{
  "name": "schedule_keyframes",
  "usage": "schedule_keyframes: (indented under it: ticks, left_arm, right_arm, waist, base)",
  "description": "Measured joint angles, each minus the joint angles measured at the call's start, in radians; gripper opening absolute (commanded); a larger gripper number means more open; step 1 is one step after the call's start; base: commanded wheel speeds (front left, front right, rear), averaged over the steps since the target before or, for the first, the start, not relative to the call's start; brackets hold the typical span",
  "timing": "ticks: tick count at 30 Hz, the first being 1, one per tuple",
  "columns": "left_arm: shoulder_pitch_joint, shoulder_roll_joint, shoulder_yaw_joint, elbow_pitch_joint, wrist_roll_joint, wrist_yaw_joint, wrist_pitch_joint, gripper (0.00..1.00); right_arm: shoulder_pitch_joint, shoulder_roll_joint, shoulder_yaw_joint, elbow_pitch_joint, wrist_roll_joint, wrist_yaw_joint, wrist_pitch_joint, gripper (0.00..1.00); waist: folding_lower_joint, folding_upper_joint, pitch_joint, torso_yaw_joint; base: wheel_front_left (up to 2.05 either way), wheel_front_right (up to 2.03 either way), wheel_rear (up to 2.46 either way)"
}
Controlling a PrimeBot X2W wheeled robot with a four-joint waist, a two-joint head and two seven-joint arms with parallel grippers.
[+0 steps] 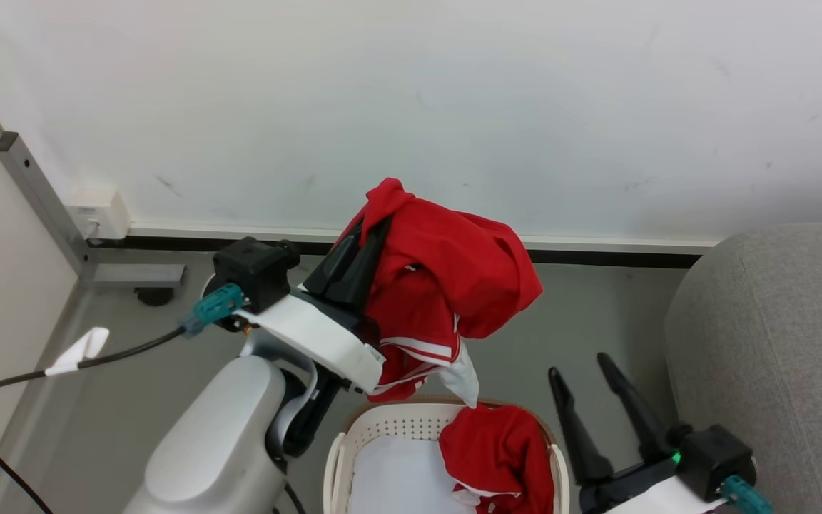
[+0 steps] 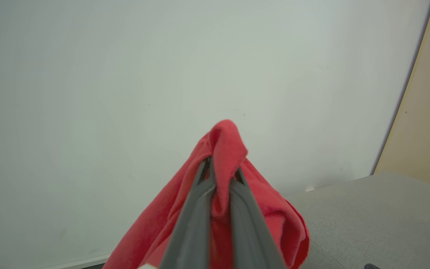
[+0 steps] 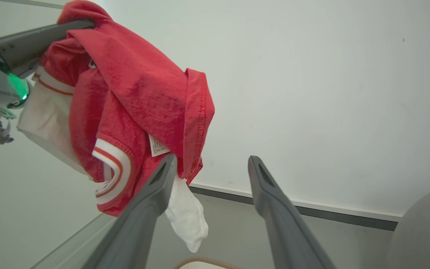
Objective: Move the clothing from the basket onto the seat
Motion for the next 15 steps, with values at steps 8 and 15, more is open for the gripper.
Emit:
schedule_keyframes:
  ticks: [8, 15]
  left_arm:
    - [0.011, -0.018, -0.024, -0.021, -0.008, 0.007, 0.006, 0.0]
    - [0.015, -0.05, -0.077, -0.057, -0.008, 0.0, 0.025, 0.0]
  right_arm:
    - [-0.015, -0.004, 0.152, 0.031, 0.02, 0.0, 0.0, 1.0]
    - [-0.058, -0.002, 0.173, 0.095, 0.009, 0.0, 0.0, 1.0]
  waist:
    - [0.0, 0.0, -0.008, 0.024]
    - [0.0, 0.0, -0.011, 0.066]
  base:
    - [0.0, 0.0, 0.0]
    - [0.0, 0.0, 0.0]
